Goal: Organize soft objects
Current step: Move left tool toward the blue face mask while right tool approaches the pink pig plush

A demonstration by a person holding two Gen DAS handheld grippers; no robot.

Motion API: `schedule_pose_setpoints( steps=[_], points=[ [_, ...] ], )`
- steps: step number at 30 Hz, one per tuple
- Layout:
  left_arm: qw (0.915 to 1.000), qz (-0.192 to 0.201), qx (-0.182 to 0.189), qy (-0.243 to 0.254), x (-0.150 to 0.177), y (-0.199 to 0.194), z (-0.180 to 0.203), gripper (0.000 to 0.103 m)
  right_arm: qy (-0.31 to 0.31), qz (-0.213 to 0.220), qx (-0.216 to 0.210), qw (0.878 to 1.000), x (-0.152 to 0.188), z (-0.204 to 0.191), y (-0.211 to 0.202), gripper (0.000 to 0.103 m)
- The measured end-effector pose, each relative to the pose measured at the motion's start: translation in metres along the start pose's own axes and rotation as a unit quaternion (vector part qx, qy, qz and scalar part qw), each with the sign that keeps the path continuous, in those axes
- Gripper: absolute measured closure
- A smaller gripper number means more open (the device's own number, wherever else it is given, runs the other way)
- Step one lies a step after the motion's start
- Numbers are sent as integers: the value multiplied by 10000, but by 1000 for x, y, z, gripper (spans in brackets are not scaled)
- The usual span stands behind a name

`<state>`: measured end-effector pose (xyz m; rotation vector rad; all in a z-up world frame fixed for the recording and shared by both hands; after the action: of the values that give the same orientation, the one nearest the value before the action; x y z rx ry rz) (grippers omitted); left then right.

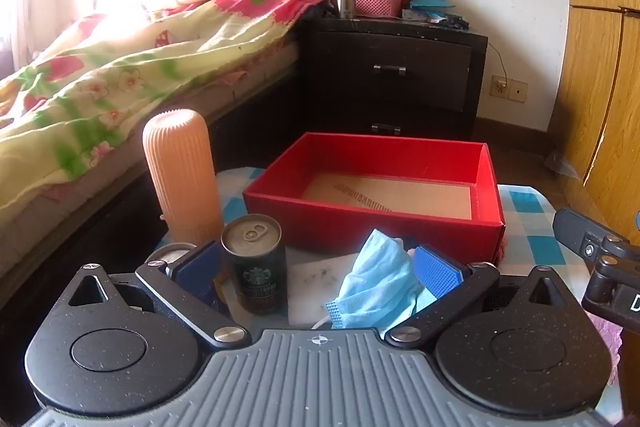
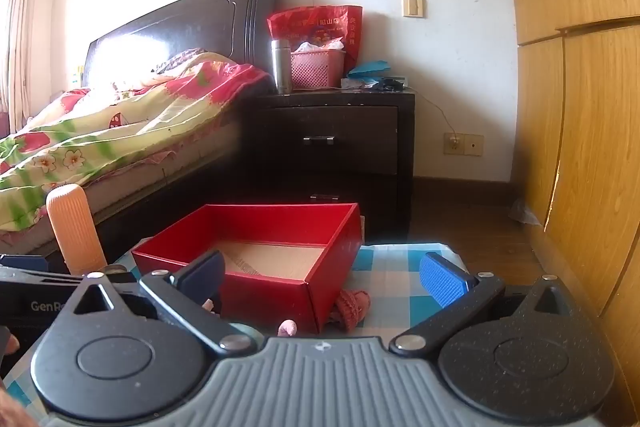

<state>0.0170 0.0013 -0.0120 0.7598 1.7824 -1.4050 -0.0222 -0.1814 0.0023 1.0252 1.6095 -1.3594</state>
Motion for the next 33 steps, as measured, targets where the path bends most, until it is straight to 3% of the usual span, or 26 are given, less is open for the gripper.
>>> schedule_pose_setpoints(
  steps=[18, 33],
  points=[
    [9990, -318, -136, -278, 6, 10, -5, 5, -264, -161, 197, 9993, 2, -5, 7, 18],
    [9991, -372, -175, -46, 12, 9, 6, 5, -292, -168, 297, 9990, 1, -7, 6, 18]
  ],
)
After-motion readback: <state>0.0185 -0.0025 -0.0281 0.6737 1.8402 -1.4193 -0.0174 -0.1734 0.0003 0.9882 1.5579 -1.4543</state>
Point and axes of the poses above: each gripper's, at about its wrist camera, not at the fingertips, and y roughly the way its jaws point, z to its right, x to its underside, the point moved 2 cm from there along y, roughly the way its jaws point, and after that the axes turned 14 degrees about -x, right-handed, at the moved point
